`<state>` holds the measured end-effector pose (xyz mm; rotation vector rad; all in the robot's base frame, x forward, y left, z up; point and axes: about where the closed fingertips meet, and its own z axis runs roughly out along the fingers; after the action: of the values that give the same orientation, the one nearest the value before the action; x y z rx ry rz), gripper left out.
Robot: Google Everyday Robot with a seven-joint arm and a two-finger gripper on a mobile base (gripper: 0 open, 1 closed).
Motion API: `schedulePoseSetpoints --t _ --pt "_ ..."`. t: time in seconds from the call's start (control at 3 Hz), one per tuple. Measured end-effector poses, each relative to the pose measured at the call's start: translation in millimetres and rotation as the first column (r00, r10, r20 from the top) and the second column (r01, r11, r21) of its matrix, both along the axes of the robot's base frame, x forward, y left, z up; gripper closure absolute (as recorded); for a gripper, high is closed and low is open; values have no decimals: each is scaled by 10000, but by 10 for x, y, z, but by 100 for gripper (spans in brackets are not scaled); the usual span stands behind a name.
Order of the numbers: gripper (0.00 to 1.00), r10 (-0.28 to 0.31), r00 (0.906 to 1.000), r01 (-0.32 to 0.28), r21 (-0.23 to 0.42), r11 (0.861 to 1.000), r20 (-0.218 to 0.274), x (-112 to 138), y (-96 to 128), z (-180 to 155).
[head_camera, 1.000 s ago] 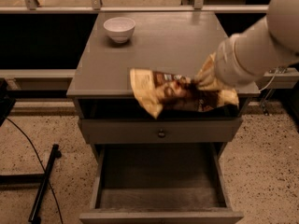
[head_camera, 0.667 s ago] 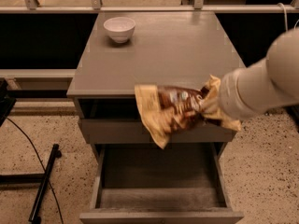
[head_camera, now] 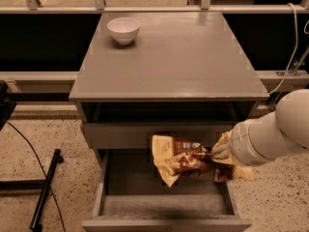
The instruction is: Place brown chip bag into middle drawer
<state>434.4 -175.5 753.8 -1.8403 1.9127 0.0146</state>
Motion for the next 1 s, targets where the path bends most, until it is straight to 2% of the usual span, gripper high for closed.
schedulePoseSetpoints --t 0.33,0.67,1.0 --pt "100 180 9998 -179 95 9998 -76 -8 5 -39" --pt "100 4 10000 -2 616 9981 -26 38 -4 -269" --pt "100 -114 9998 94 1120 9937 173 54 -30 -827"
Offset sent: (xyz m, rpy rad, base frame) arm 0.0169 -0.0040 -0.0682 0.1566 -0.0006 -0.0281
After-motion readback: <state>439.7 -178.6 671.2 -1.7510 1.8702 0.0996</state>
